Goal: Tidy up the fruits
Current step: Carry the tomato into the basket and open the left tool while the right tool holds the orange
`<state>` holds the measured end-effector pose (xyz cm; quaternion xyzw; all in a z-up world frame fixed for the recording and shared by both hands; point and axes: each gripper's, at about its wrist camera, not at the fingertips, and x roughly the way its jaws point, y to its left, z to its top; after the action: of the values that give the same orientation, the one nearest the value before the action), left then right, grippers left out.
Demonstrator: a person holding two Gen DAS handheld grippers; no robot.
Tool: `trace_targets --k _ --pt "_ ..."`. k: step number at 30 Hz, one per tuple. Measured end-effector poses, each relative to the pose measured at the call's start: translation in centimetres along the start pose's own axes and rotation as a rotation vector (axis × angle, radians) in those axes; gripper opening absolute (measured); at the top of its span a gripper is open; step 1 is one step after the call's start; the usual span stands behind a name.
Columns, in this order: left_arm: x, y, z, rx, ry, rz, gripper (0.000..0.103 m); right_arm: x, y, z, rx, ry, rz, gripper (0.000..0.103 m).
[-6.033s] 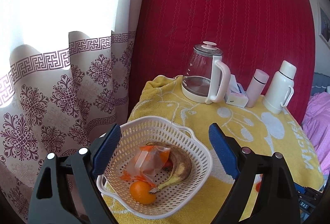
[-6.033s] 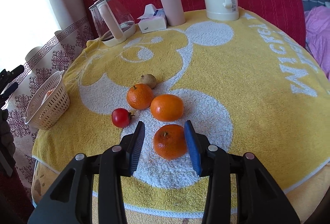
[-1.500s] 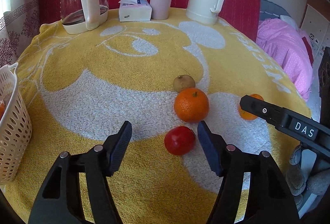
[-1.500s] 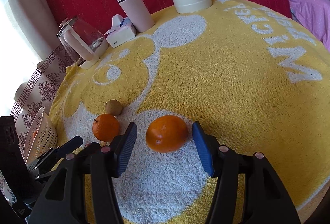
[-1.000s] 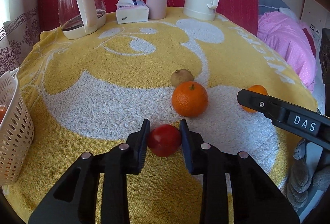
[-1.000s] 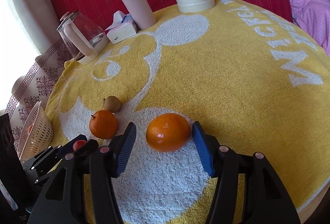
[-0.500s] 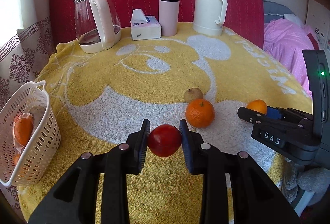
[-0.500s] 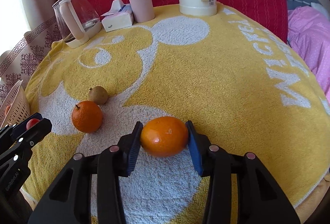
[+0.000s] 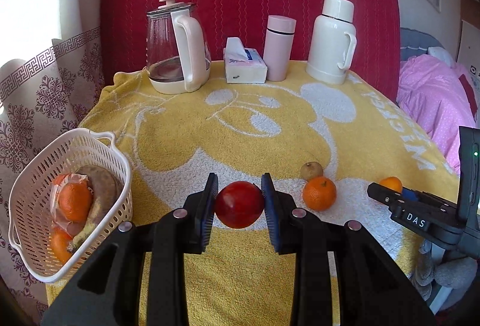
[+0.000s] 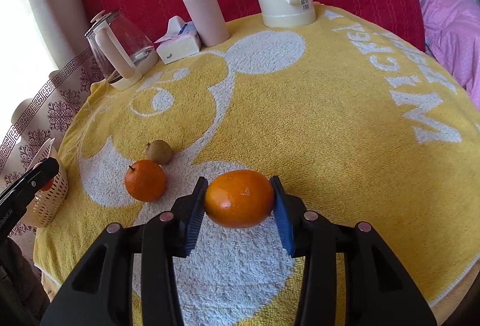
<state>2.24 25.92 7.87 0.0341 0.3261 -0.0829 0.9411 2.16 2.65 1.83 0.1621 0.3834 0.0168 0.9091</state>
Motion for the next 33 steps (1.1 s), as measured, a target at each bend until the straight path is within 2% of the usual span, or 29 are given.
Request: trace_targets --k 9,21,33 --pt "-0.5 2.6 0.7 -0.065 -0.022 0.04 0.03 0.0 0.7 -0.2 -0.022 0.002 0.028 0.042" --pt "-1.2 2.8 1.1 -0.05 -0.052 0.09 0.03 -0.2 1.1 -0.3 -0.04 -0.005 0.048 0.042" --pt "-2.9 5.5 1.9 -0.108 -0.1 0.158 0.03 -0.4 1.6 -0.5 -0.058 -0.009 0.061 0.042"
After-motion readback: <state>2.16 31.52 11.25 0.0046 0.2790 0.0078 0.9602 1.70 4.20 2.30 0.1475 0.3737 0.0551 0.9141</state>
